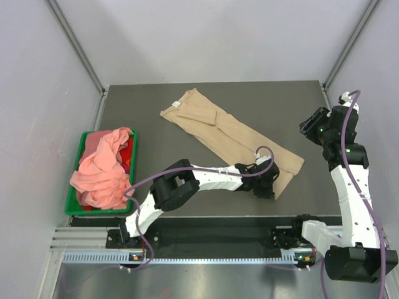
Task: Fold and stack the t-shirts
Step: Fold the tshirt
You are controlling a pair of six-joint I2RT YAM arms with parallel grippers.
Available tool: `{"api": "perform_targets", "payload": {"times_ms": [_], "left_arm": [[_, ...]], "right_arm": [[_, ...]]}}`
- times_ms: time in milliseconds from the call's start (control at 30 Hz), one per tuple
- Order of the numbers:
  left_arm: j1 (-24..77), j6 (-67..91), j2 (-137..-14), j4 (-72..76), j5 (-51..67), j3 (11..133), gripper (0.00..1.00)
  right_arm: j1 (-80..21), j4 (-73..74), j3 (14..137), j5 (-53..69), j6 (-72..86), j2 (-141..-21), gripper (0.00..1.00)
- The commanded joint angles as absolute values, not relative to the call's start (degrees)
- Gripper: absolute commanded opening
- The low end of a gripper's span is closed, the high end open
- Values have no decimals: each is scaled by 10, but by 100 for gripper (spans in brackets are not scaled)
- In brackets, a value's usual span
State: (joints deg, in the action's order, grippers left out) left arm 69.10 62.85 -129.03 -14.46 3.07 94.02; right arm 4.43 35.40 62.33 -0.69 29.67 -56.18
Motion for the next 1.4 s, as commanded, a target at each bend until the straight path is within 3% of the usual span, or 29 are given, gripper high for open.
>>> {"api": "perform_targets", "payload": {"times_ms": [0,767,1367], "left_arm": [[702,618,-1241,-221,12,904,0],[735,682,-1009,-276,-13,561,0],[734,694,-845,-389,-66,489,0]], "right_arm": [[50,347,632,-3,284,-551,42],[40,327,569,61,270,-564,42],[-40,291,529,48,280,-588,42]]}}
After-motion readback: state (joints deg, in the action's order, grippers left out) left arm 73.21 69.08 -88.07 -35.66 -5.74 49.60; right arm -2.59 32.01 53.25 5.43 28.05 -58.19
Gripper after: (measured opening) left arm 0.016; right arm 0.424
